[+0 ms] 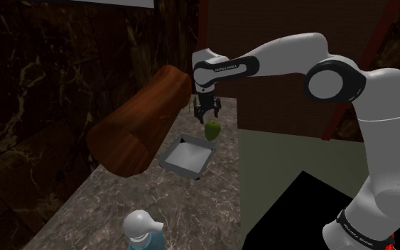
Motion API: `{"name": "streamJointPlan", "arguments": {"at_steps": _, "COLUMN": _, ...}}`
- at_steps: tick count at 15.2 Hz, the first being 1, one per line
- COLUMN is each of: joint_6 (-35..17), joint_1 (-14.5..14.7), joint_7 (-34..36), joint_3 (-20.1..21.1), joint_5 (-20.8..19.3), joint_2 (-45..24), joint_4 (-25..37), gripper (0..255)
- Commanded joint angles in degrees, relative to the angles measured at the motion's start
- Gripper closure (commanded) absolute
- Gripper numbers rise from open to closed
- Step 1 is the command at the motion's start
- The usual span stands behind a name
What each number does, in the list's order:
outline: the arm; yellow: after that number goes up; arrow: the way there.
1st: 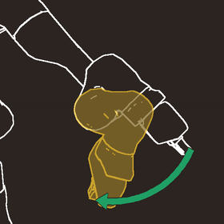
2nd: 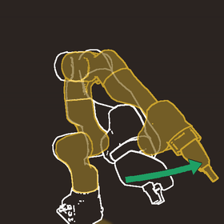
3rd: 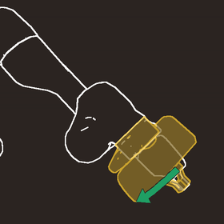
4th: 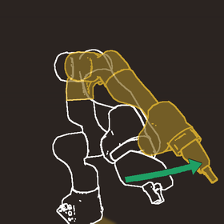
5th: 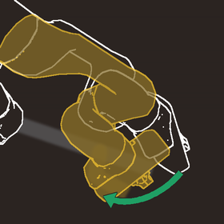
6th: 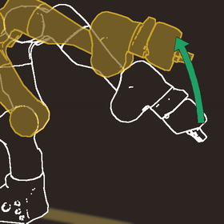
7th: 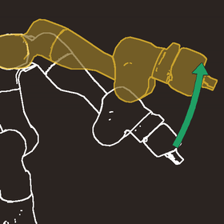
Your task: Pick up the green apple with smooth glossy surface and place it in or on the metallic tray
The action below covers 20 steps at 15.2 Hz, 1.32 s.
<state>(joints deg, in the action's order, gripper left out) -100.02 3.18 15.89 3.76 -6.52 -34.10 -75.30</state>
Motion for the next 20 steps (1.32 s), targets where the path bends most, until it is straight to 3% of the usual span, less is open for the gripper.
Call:
{"name": "streamJointPlan", "arguments": {"at_steps": 1, "joint_6": -1.3, "joint_1": 0.0, "joint_7": 0.1, "joint_3": 0.0, "joint_5": 0.0, "joint_2": -0.2, "joint_4": -1.1, "gripper": 0}}
{"name": "streamJointPlan", "arguments": {"at_steps": 11, "joint_6": -3.3, "joint_1": -0.1, "joint_7": 0.2, "joint_3": -0.1, "joint_5": -0.1, "joint_2": -0.3, "joint_4": -3.0, "gripper": 0}}
{"name": "streamJointPlan", "arguments": {"at_steps": 12, "joint_6": -3.3, "joint_1": -0.1, "joint_7": 0.2, "joint_3": -0.1, "joint_5": -0.1, "joint_2": -0.3, "joint_4": -3.0, "gripper": 255}}
{"name": "streamJointPlan", "arguments": {"at_steps": 20, "joint_6": -3.3, "joint_1": -0.2, "joint_7": 0.2, "joint_3": -0.1, "joint_5": -0.1, "joint_2": -0.3, "joint_4": -3.0, "gripper": 255}}
